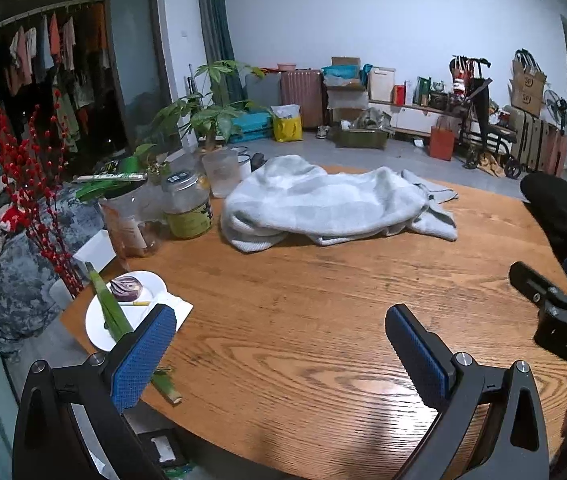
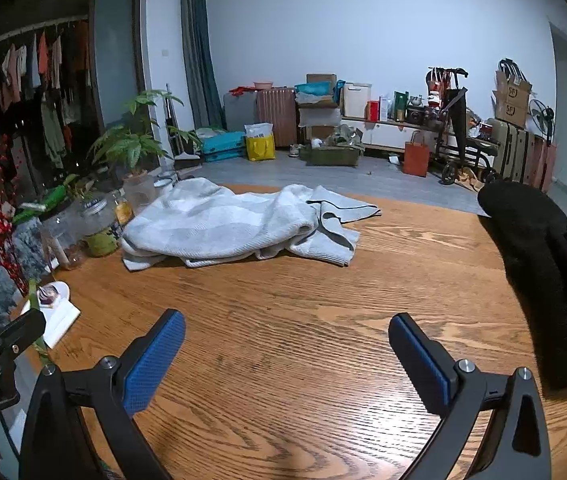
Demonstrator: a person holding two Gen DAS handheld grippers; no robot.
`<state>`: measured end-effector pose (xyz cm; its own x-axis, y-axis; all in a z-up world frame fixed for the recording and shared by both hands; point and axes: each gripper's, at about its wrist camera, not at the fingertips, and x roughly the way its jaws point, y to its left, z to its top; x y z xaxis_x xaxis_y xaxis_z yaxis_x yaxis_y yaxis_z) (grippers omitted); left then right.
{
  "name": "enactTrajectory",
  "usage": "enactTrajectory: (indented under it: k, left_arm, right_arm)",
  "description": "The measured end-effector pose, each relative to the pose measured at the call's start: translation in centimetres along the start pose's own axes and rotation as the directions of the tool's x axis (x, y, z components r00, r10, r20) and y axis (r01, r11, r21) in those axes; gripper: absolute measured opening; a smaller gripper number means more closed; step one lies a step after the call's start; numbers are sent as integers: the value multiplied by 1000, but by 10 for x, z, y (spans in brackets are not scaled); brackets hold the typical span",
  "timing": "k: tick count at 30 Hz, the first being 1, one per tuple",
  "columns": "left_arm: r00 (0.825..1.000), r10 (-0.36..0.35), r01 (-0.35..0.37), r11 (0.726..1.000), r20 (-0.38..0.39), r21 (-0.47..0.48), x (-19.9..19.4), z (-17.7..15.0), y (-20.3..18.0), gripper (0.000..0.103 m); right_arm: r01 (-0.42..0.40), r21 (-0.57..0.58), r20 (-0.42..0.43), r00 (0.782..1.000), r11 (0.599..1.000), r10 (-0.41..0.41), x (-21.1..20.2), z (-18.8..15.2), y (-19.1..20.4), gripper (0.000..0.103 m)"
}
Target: Fold clothes
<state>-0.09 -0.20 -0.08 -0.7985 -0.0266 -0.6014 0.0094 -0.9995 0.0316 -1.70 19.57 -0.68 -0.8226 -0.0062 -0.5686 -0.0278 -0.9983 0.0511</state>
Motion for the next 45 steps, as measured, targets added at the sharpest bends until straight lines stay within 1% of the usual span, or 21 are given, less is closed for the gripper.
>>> enactTrajectory:
  k: [3, 4, 7, 10, 14, 19, 23, 26, 31, 35, 38, 45]
  left_arm:
    - [1000, 1, -1, 1000, 11, 0, 2, -1, 2, 103]
    - [1000, -1, 1, 1000, 5, -8, 4, -7, 5, 103]
    - [1000, 14, -14, 1000, -22, 28, 10, -2, -2, 103]
    - [999, 35, -33, 998, -34, 53, 18, 1, -8, 103]
    - [998, 43, -41, 998, -41, 55, 26, 3, -12, 103]
    - [998, 42, -40, 998, -40, 52, 28, 6, -10, 103]
    - [998, 47, -44, 997, -43, 61, 31, 8, -7, 103]
    - [998, 51, -47, 997, -49, 67, 34, 7, -5, 103]
    - [997, 59, -55, 996, -53, 69, 41, 7, 0, 103]
    - [997, 60, -57, 997, -56, 59, 45, 6, 3, 103]
    - [996, 65, -61, 996, -54, 70, 45, 4, 2, 103]
    - [996, 72, -67, 994, -61, 86, 49, 0, -1, 103]
  right_arm:
    - [-13, 13, -17, 1000, 1000, 14, 1, 2, -2, 103]
    - [-18, 17, -23, 1000, 1000, 18, 1, 2, -3, 103]
    - [-26, 25, -37, 999, 999, 27, 2, 4, -3, 103]
    - [-42, 25, -24, 999, 999, 42, 2, 5, -4, 103]
    - [-27, 2, -11, 1000, 1000, 27, 1, 2, 3, 103]
    - [-23, -23, -17, 1000, 999, 23, 7, -1, 8, 103]
    - [-20, -77, -20, 1000, 997, 18, 14, -6, 15, 103]
    - [2, -98, -30, 1000, 995, -5, 20, -9, 19, 103]
    - [-36, -59, -54, 998, 998, 33, 27, -11, 16, 103]
    - [-26, -47, -79, 997, 999, 22, 31, -13, 16, 103]
    - [-49, -34, -119, 992, 998, 44, 36, -16, 15, 103]
    - [-57, 12, -142, 988, 998, 58, 41, -21, 8, 103]
